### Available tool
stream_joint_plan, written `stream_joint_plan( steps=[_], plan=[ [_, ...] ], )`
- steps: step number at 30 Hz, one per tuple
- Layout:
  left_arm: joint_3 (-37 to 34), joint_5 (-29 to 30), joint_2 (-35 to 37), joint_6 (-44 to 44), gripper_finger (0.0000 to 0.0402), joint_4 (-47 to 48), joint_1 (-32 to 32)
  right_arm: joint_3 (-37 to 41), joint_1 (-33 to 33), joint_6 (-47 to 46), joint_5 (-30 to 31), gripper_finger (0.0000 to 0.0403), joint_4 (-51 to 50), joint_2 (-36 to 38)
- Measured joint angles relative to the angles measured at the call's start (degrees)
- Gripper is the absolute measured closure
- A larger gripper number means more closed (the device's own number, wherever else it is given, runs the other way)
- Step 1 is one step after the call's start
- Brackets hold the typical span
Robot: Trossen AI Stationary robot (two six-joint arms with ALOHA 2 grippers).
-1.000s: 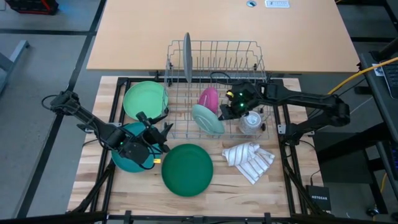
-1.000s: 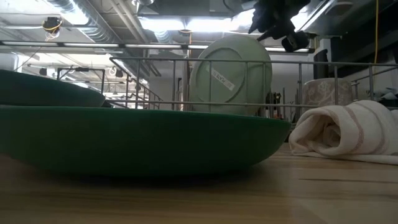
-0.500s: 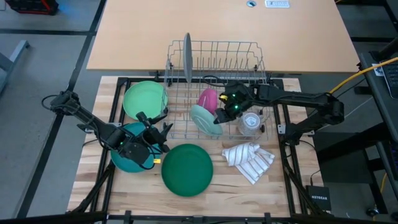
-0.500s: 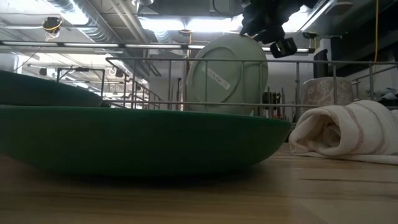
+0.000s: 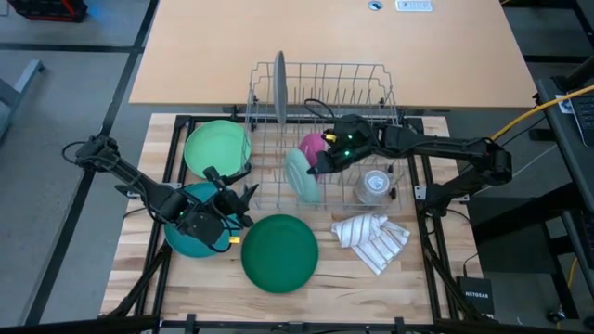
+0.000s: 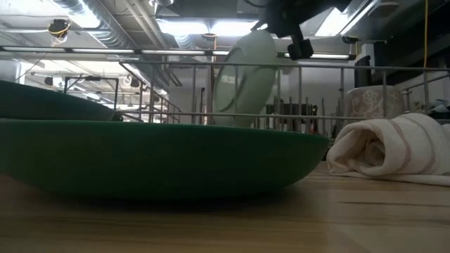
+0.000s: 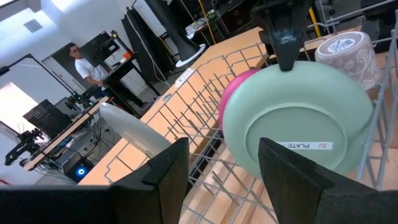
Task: Sort dishes
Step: Put the light green plate in the dish rack
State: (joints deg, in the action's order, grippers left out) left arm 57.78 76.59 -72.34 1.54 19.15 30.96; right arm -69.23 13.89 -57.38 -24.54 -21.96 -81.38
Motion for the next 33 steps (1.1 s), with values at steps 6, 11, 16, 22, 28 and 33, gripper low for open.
stream_joint_plan(
  steps=[6,11,16,22,28,33],
  plan=[
    [0.00,-0.01,0.00,0.00,0.0219,0.01,0.00,0.00,-0.04,-3.46,0.67,0.0388,1.18,0.00],
    [0.00,-0.01,0.00,0.00,0.0219,0.00,0.00,0.00,-0.04,-4.57,4.22,0.0393,1.54,0.02],
    [0.00,-0.01,0.00,0.00,0.0219,-0.01,0.00,0.00,-0.04,-4.57,8.26,0.0391,3.39,-0.11],
    [0.00,-0.01,0.00,0.00,0.0219,0.01,0.00,0.00,0.03,-4.55,11.93,0.0390,5.40,-1.00],
    [0.00,0.01,0.00,0.22,0.0219,-0.04,0.00,0.00,0.05,-4.18,16.30,0.0388,5.76,-2.07],
    [0.00,-0.01,0.00,0.22,0.0219,-0.02,0.00,0.00,0.13,-3.85,20.15,0.0387,5.39,-2.58]
  ],
)
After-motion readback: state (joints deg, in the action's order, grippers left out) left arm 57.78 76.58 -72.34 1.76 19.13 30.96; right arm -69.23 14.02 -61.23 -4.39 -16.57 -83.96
